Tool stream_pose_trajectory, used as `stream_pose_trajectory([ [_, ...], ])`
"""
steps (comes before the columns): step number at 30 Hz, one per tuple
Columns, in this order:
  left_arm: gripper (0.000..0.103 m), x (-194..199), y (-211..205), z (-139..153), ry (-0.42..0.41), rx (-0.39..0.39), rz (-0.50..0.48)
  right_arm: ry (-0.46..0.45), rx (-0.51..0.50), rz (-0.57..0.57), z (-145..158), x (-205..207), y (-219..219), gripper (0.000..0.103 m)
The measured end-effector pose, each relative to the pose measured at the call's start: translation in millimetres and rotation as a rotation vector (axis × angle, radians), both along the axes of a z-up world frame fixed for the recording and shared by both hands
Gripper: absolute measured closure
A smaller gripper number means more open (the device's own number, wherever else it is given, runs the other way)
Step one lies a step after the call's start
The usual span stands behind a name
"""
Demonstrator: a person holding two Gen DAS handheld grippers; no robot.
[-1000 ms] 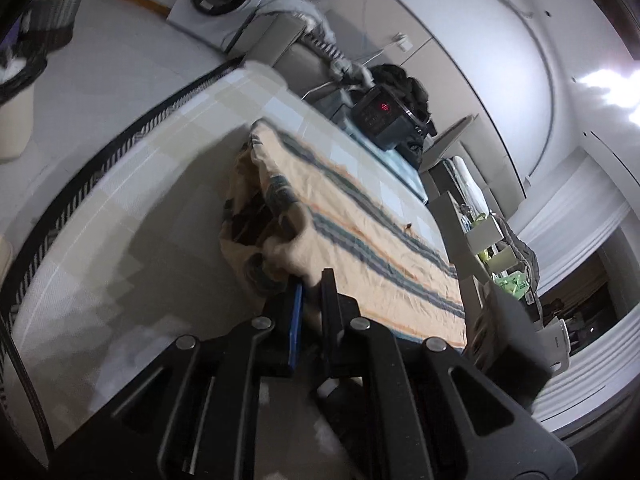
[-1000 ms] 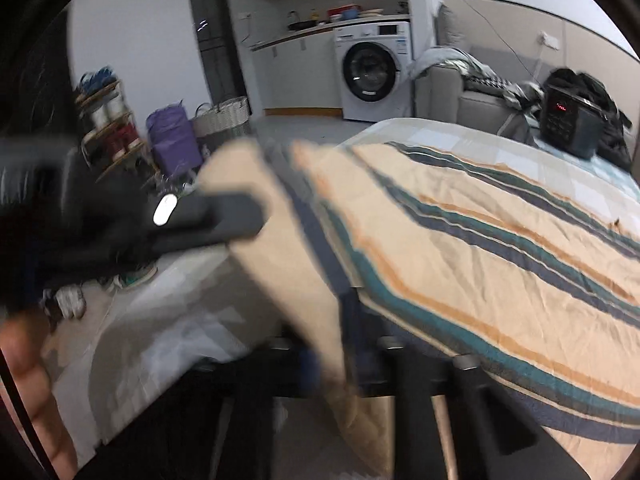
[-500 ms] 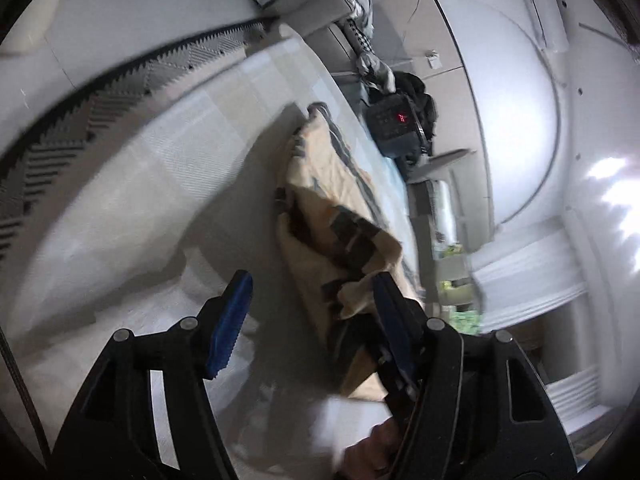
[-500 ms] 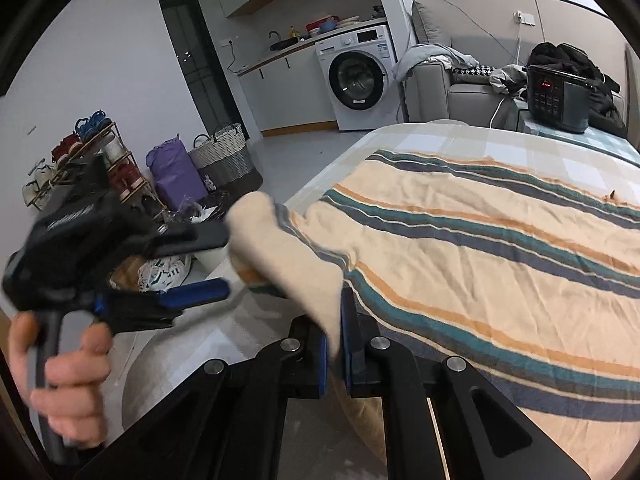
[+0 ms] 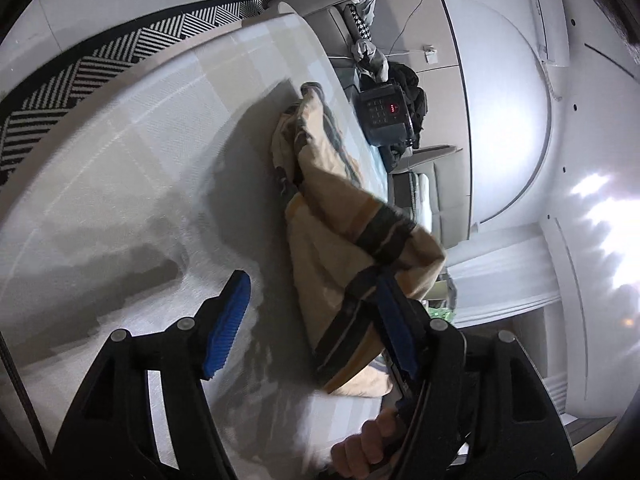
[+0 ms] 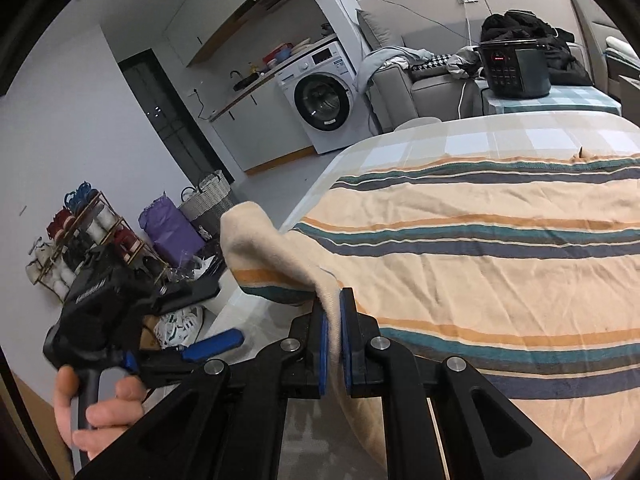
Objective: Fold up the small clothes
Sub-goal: 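Lift the held edge and fold it over the cloth with both tools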
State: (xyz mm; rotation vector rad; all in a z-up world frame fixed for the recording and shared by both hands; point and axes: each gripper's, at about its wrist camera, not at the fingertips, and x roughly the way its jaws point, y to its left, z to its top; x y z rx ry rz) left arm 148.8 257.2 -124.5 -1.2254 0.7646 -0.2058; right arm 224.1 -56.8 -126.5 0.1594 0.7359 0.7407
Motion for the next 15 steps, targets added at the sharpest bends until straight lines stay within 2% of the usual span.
stream_pose_trajectory([
  [5, 0.037, 32, 6, 0, -0.025, -0.049, 0.006, -0.014, -0.011, 0.015, 1, -3, 4, 0.097],
  [7, 0.034, 47, 9, 0, -0.027, -0.039, -0.013, -0.017, -0.012, 0.016, 0, -5, 5, 0.097],
  [10, 0.033, 69, 9, -5, 0.011, -0.012, -0.036, -0.021, -0.012, 0.017, 0, -6, 4, 0.097],
  [15, 0.033, 95, 2, -20, 0.062, -0.032, -0.114, -0.040, -0.016, 0.019, 1, -7, 4, 0.097],
])
